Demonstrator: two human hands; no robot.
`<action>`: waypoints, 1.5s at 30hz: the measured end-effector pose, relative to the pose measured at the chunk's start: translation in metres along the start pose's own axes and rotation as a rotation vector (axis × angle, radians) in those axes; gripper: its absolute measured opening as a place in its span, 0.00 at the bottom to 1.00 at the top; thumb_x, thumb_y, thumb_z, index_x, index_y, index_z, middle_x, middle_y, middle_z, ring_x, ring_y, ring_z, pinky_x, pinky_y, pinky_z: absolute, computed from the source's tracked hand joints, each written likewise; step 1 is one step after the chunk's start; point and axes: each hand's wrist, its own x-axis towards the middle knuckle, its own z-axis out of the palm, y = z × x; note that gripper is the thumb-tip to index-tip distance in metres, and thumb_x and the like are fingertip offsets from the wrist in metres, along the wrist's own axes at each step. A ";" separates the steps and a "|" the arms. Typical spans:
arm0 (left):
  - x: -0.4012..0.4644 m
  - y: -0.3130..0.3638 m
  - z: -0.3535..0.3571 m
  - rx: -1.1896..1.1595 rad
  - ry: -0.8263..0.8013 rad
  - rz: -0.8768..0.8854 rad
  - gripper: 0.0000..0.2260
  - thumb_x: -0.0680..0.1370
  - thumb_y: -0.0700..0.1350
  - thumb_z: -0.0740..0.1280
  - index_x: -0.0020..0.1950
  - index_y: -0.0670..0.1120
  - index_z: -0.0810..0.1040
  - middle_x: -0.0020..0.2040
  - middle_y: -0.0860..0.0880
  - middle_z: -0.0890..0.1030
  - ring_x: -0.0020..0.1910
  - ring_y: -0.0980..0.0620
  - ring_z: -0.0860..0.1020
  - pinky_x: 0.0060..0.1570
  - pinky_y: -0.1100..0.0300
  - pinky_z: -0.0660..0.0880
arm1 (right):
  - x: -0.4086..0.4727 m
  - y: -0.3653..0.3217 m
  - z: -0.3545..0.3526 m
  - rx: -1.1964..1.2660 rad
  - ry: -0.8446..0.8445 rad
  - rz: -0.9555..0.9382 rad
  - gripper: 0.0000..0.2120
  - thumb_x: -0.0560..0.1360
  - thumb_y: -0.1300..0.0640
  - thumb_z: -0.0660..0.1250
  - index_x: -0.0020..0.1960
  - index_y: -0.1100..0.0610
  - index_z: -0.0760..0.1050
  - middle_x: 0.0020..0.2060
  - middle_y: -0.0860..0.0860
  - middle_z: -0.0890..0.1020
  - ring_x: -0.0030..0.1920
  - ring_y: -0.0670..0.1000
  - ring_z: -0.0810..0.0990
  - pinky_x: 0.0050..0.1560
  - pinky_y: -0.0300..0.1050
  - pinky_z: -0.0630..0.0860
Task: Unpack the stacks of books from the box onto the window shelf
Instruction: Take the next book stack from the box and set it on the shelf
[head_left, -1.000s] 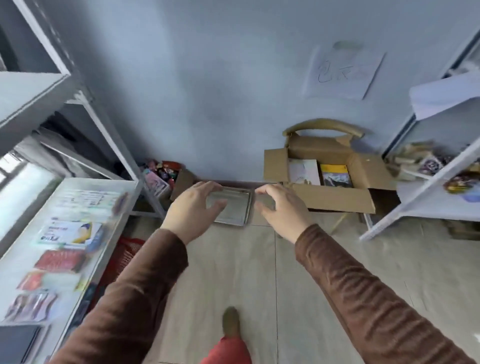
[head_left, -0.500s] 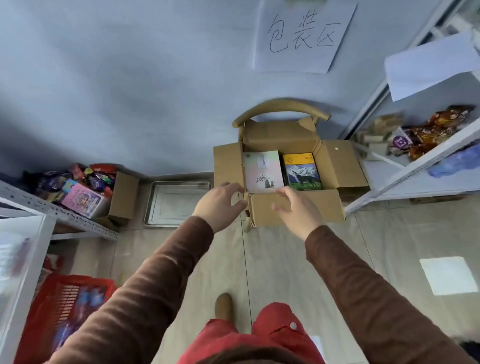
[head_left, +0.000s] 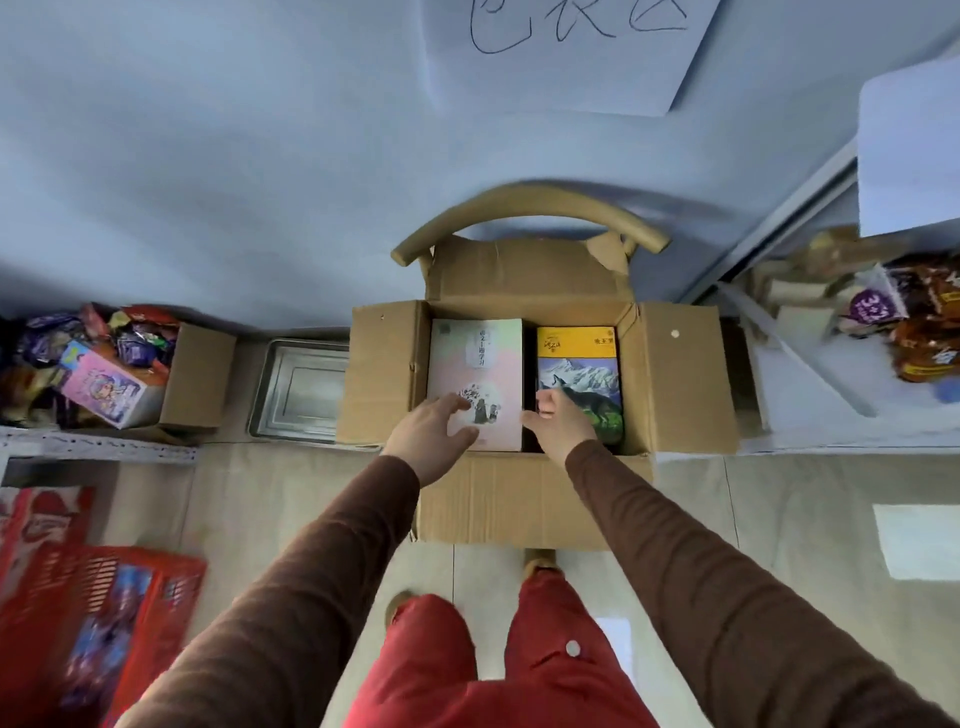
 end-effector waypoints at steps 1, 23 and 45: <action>0.012 0.000 0.007 -0.014 -0.006 -0.029 0.19 0.80 0.50 0.66 0.70 0.47 0.74 0.68 0.46 0.77 0.65 0.46 0.76 0.63 0.55 0.72 | 0.016 0.003 0.000 0.010 -0.019 0.032 0.25 0.80 0.53 0.65 0.74 0.59 0.66 0.72 0.56 0.72 0.69 0.55 0.74 0.66 0.46 0.69; 0.122 -0.056 0.094 -0.101 0.001 -0.268 0.34 0.78 0.47 0.68 0.81 0.45 0.57 0.84 0.44 0.51 0.83 0.48 0.48 0.78 0.57 0.47 | 0.147 0.043 0.083 0.191 0.014 0.410 0.30 0.73 0.49 0.71 0.69 0.65 0.71 0.67 0.62 0.76 0.66 0.60 0.76 0.65 0.52 0.73; 0.123 -0.065 0.099 -0.289 0.154 -0.346 0.37 0.77 0.49 0.70 0.82 0.46 0.56 0.83 0.46 0.54 0.81 0.50 0.55 0.75 0.61 0.52 | 0.153 0.055 0.093 0.507 -0.051 0.457 0.47 0.63 0.44 0.80 0.74 0.62 0.65 0.69 0.59 0.75 0.67 0.59 0.76 0.68 0.56 0.73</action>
